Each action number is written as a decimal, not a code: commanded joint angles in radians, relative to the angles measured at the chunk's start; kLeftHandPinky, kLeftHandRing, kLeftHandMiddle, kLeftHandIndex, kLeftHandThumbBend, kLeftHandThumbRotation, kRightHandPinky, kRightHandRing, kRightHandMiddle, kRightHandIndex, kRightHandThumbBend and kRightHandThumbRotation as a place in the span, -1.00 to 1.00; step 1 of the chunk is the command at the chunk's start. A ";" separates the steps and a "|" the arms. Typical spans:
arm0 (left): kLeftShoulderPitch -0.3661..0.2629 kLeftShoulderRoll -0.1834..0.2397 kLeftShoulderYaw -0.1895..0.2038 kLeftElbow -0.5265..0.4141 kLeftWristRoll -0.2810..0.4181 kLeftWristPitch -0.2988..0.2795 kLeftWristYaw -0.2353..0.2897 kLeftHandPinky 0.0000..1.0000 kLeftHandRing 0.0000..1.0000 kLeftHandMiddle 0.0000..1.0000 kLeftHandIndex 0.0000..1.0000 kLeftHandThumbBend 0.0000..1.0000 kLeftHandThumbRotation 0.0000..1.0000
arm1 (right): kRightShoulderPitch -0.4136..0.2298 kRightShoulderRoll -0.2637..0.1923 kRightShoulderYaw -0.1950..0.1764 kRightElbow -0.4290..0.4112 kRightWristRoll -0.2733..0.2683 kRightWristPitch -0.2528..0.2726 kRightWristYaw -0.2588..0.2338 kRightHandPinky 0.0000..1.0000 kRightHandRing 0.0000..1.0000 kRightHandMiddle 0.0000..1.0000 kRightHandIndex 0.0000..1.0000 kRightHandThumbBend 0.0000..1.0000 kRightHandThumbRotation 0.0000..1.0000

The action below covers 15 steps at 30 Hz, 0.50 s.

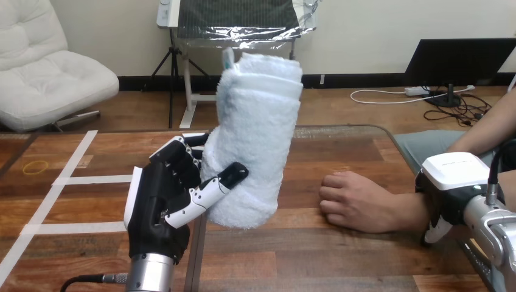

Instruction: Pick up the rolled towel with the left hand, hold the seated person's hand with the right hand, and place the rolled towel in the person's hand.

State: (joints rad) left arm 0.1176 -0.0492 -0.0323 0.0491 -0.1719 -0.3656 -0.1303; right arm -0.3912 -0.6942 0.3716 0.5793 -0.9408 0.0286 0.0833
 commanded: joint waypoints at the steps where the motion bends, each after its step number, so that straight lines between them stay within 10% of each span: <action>1: -0.061 0.003 0.003 0.016 0.029 0.008 0.009 -0.30 -0.21 -0.11 0.00 0.35 -0.98 | -0.008 0.025 0.018 0.042 0.019 0.007 -0.005 -0.71 -0.56 -0.35 -0.05 0.36 -1.00; 15: -0.098 0.026 0.004 0.083 0.075 0.057 -0.002 -0.23 -0.19 -0.13 0.00 0.34 -0.99 | 0.012 0.024 0.004 0.015 0.053 0.015 0.008 -0.65 -0.47 -0.26 -0.03 0.35 -1.00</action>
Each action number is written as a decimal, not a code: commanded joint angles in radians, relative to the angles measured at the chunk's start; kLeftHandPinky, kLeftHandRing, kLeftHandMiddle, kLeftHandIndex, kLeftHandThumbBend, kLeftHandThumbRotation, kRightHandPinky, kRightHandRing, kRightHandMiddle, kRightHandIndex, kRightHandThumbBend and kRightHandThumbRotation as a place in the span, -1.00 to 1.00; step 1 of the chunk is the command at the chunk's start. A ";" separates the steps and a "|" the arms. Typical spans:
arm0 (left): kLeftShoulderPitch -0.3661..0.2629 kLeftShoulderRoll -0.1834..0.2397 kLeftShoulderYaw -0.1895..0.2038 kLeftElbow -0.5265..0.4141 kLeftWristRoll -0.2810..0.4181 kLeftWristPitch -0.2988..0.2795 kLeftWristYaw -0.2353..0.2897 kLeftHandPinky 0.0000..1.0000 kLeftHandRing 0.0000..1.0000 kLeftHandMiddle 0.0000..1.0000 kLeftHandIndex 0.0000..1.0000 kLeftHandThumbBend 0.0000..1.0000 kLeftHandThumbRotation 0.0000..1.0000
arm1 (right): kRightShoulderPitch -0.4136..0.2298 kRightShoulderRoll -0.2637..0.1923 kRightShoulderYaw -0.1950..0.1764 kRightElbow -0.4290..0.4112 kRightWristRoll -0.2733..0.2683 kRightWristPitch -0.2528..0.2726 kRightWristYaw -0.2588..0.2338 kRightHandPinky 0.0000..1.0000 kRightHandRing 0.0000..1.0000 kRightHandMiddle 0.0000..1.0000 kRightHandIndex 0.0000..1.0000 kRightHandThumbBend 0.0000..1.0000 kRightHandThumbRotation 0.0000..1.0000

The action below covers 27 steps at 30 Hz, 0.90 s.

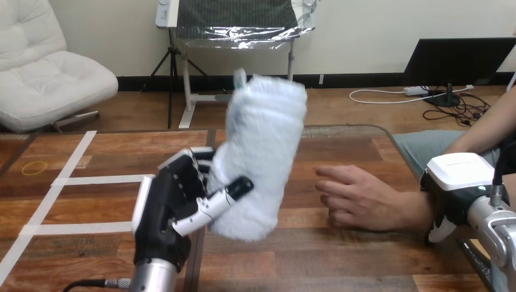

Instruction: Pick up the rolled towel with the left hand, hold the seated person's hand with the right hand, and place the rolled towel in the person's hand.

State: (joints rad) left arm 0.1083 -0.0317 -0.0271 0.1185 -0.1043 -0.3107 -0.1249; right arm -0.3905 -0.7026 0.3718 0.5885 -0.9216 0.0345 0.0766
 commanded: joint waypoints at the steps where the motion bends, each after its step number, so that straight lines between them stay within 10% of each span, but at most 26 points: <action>1: -0.093 0.011 -0.003 0.020 0.014 0.009 -0.008 -0.22 -0.18 -0.13 0.00 0.34 -0.99 | 0.013 0.033 0.000 0.006 0.041 0.008 0.012 -0.64 -0.47 -0.25 -0.03 0.35 -1.00; 27: -0.171 0.007 -0.022 0.121 0.037 0.099 -0.052 -0.26 -0.20 -0.17 -0.03 0.40 -1.00 | 0.094 -0.014 -0.101 -0.228 0.144 0.040 0.009 -0.77 -0.63 -0.45 -0.33 0.38 -1.00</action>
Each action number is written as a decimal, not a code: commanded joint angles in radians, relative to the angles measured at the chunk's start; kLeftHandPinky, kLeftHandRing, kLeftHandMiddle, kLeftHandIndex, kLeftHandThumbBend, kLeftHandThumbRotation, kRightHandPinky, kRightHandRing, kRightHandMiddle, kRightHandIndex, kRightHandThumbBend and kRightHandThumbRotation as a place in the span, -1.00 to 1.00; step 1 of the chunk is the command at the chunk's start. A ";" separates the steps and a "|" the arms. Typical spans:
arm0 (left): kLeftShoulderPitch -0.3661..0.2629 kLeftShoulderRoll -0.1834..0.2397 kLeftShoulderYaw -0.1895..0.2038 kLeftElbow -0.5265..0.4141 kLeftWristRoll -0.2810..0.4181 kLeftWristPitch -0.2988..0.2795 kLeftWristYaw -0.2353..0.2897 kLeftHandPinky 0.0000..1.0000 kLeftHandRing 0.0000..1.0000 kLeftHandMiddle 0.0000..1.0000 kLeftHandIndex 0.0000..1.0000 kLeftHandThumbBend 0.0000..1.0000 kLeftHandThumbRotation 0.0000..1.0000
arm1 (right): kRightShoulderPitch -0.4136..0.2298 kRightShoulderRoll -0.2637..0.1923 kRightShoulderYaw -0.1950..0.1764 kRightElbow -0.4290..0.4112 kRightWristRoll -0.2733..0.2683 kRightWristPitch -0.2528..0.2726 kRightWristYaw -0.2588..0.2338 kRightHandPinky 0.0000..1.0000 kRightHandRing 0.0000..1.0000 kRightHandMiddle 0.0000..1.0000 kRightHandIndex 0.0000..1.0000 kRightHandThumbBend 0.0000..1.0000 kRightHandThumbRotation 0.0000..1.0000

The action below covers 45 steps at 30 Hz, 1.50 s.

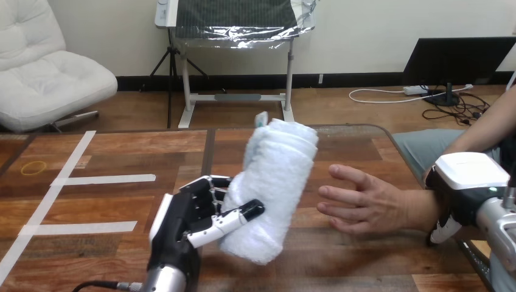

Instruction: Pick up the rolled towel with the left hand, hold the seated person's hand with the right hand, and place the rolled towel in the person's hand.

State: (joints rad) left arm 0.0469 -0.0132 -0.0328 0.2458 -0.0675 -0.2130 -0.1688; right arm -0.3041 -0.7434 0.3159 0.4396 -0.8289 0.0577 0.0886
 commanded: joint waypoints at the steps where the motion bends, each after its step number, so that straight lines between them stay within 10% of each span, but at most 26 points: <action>1: -0.114 -0.010 -0.021 -0.001 0.007 -0.002 -0.010 -0.26 -0.20 -0.17 -0.03 0.40 -1.00 | 0.012 0.023 -0.048 -0.098 0.047 0.024 0.000 -0.77 -0.64 -0.45 -0.33 0.39 -1.00; 45: -0.177 -0.093 -0.107 0.026 0.034 -0.003 -0.020 -0.29 -0.24 -0.18 -0.06 0.35 -0.98 | 0.063 0.019 -0.142 -0.388 0.062 0.123 0.080 -0.76 -0.62 -0.44 -0.29 0.40 -1.00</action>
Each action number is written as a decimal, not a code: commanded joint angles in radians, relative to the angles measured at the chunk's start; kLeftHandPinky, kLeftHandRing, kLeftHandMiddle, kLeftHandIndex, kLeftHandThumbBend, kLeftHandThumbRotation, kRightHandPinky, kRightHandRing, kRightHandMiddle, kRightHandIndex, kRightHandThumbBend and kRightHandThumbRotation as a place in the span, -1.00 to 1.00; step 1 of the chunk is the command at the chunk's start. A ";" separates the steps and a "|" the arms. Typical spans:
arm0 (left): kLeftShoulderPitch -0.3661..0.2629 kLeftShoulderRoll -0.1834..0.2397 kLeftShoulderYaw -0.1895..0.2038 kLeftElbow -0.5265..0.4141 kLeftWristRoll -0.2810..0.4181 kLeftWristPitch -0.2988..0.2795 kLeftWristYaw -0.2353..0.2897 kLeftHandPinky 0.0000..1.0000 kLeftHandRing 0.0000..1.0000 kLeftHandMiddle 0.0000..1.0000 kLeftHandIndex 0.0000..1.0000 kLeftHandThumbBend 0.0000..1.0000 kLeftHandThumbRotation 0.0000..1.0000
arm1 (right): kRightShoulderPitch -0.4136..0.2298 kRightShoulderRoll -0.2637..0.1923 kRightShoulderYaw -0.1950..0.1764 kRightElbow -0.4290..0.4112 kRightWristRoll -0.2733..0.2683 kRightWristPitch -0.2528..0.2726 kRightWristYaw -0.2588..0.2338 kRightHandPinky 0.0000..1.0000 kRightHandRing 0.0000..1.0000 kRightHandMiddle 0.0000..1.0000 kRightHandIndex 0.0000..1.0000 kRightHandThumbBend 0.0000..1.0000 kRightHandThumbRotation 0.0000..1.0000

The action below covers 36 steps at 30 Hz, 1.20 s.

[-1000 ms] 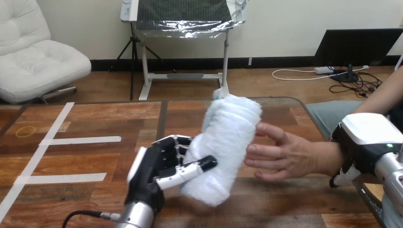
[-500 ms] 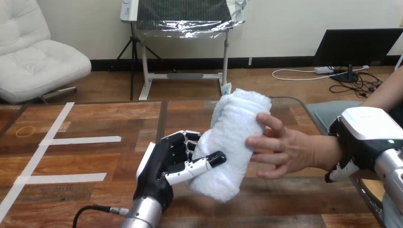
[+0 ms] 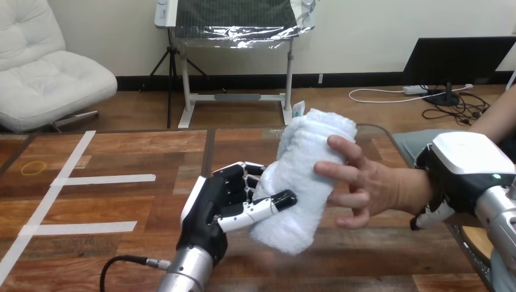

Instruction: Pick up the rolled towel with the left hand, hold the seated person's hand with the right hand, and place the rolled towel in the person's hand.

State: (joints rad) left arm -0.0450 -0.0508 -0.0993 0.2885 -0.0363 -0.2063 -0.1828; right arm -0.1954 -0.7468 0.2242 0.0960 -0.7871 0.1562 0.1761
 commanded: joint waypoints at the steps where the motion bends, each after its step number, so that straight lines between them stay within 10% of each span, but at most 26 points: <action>1: -0.085 -0.056 -0.044 -0.017 0.005 -0.010 -0.004 -0.30 -0.24 -0.17 -0.06 0.35 -0.99 | -0.045 0.023 -0.051 -0.046 0.022 0.025 -0.008 -0.76 -0.62 -0.45 -0.29 0.41 -1.00; 36: -0.088 -0.094 -0.121 -0.015 -0.004 0.007 0.013 -0.31 -0.24 -0.15 -0.08 0.31 -1.00 | -0.042 0.026 -0.051 -0.052 0.034 0.044 -0.001 -0.76 -0.62 -0.45 -0.28 0.47 -1.00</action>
State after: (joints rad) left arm -0.0534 -0.0515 -0.1555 0.2886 -0.0475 -0.2014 -0.1593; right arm -0.1960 -0.7457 0.2137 0.0321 -0.7766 0.1790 0.1833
